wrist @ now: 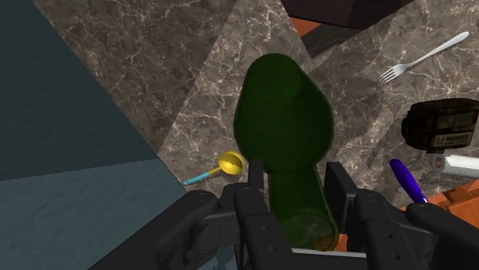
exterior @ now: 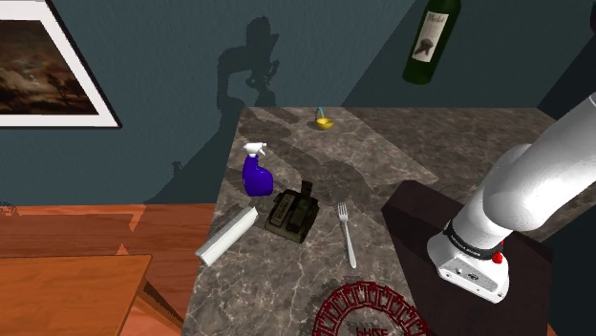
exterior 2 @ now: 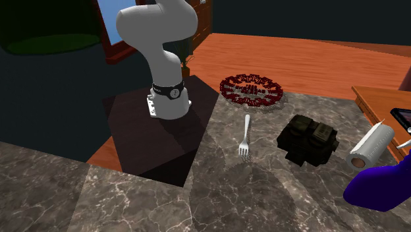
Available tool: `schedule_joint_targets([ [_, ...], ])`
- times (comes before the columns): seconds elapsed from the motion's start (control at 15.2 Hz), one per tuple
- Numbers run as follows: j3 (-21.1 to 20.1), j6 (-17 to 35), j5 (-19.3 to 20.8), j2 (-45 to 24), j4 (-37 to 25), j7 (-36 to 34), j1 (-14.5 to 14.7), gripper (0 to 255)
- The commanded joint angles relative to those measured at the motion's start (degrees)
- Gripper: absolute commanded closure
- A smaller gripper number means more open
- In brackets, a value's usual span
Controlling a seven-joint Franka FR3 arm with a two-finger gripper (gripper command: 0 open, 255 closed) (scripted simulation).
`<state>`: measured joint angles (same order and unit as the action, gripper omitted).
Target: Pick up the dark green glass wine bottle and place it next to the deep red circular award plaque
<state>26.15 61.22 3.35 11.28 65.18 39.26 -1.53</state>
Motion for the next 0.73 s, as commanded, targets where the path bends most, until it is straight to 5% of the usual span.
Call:
schedule_joint_targets([
  [0.0, -1.4, -1.1, 0.4, 0.7, -0.4, -1.8, 0.6, 255],
  [0.66, -16.6, -1.3, 1.4, 12.5, 11.7, -19.8, 3.7, 255],
])
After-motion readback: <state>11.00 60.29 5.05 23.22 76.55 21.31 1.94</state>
